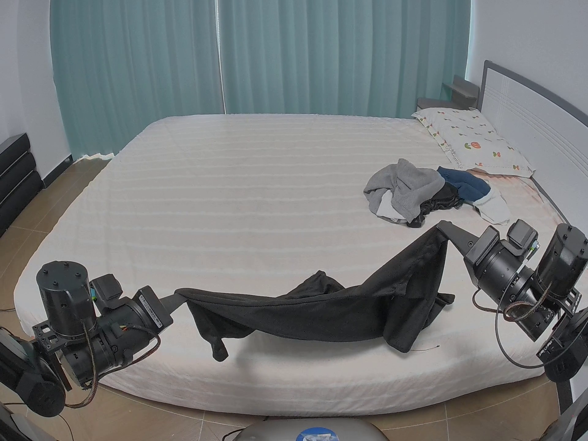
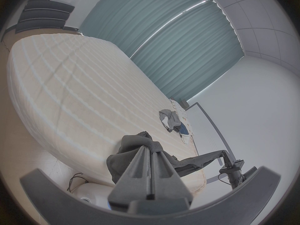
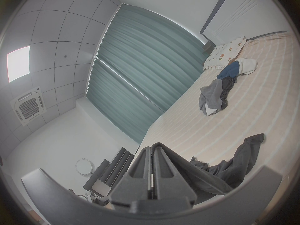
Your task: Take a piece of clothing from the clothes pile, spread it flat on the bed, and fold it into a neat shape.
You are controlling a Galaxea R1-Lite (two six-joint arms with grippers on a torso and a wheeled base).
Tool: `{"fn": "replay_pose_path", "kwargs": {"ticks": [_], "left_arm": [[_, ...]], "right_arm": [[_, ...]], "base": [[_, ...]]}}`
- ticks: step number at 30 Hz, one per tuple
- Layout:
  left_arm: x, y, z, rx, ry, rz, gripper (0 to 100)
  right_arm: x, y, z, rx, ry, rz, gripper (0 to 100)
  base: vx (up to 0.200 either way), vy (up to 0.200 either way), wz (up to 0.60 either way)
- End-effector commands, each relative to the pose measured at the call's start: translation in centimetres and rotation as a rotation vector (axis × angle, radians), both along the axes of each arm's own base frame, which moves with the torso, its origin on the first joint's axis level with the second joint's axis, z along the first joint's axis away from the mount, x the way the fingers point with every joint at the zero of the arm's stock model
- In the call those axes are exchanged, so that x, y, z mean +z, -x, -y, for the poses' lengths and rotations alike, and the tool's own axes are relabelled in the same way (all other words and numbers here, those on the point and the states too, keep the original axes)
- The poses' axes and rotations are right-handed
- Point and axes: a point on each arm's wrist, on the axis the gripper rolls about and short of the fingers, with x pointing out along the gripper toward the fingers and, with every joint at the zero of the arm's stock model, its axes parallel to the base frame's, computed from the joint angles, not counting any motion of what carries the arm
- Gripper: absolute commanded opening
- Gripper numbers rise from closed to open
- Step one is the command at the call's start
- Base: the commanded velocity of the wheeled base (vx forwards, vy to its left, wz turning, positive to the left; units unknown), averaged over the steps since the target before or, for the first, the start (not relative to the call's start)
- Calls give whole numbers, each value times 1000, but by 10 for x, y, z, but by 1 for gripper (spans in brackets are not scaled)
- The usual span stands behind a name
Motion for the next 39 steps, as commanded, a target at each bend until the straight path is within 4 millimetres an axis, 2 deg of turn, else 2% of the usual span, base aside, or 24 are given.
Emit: {"fn": "replay_pose_path", "kwargs": {"ticks": [1,10,25,29,35,39], "left_arm": [[0,0,0,1,0,-2,0],[0,0,0,3,-3,-1,0],[-3,2,2,-10,-5,-11,0],[-2,2,2,-12,-4,-9,0],[1,6,3,-25,3,4,0],[15,15,0,-32,30,68,0]], "right_arm": [[0,0,0,2,0,0,0],[0,1,0,3,2,-1,0],[1,6,-5,24,4,4,0],[-2,11,-2,27,16,-4,0],[9,21,0,37,5,56,0],[30,38,9,29,16,165,0]], "base": [[0,200,0],[0,200,0],[0,0,0],[-200,0,0],[-200,0,0],[-200,0,0]]}}
